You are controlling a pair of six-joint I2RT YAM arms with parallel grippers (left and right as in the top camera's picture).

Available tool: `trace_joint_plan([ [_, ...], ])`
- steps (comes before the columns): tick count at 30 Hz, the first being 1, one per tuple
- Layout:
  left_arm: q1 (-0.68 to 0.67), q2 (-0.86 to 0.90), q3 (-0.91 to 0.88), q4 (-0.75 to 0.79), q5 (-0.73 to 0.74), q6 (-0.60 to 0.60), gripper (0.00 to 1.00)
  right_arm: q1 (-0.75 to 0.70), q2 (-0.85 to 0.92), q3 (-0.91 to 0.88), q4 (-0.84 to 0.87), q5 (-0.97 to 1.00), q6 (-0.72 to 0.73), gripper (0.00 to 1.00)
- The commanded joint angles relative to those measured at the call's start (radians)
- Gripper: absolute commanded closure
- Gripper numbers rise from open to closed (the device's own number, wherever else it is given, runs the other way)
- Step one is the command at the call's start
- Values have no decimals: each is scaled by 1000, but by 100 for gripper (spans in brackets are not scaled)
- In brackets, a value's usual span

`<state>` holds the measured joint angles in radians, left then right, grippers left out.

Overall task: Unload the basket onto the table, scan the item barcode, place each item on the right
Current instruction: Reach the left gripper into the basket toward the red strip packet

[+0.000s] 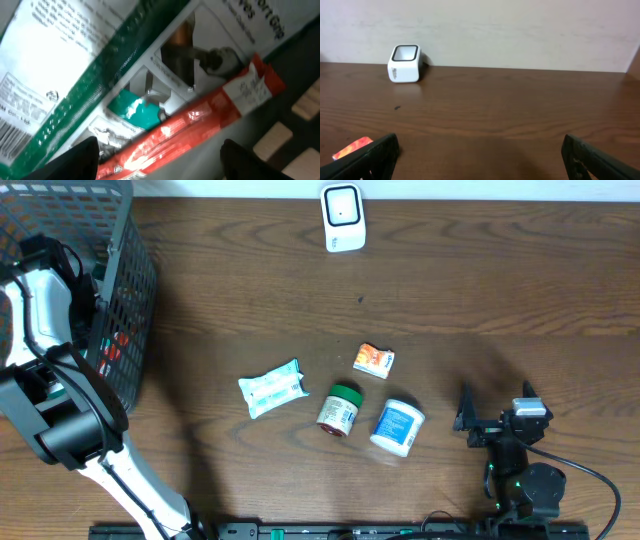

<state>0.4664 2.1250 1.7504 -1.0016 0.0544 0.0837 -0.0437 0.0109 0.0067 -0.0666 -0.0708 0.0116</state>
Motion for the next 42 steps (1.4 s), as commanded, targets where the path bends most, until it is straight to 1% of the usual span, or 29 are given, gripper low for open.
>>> trace_joint_plan([
  [1,-2,17,-49,33,5,14,25,-5,-6,-1,-5,6,10,1],
  [10,-2,26,-106,143,6,21,25,-5,-6,-1,-5,6,10,1],
  [12,-2,26,-106,159,6,21,30,-5,-6,-1,-4,6,10,1],
  [15,-2,26,-106,170,6,21,49,-5,-6,-1,-4,6,10,1],
  [17,-2,26,-106,173,6,21,50,-5,-6,-1,-5,6,10,1],
  [19,-2,26,-106,174,6,21,56,-5,-6,-1,-5,6,10,1],
  [20,-2,26,-106,176,6,21,57,-5,-6,-1,-5,6,10,1],
  [23,-2,26,-106,183,6,21,56,-5,-6,-1,-4,6,10,1],
  [24,-2,26,-106,198,6,21,43,-5,-6,-1,-5,6,10,1],
  [27,-2,27,-107,223,6,21,43,-5,-6,-1,-5,6,10,1],
  [40,-2,105,-107,255,6,21,44,-5,-6,-1,-5,6,10,1],
  [41,-2,108,-107,256,6,21,45,-5,-6,-1,-5,6,10,1],
  [42,-2,108,-107,258,6,21,57,-5,-6,-1,-5,6,10,1],
])
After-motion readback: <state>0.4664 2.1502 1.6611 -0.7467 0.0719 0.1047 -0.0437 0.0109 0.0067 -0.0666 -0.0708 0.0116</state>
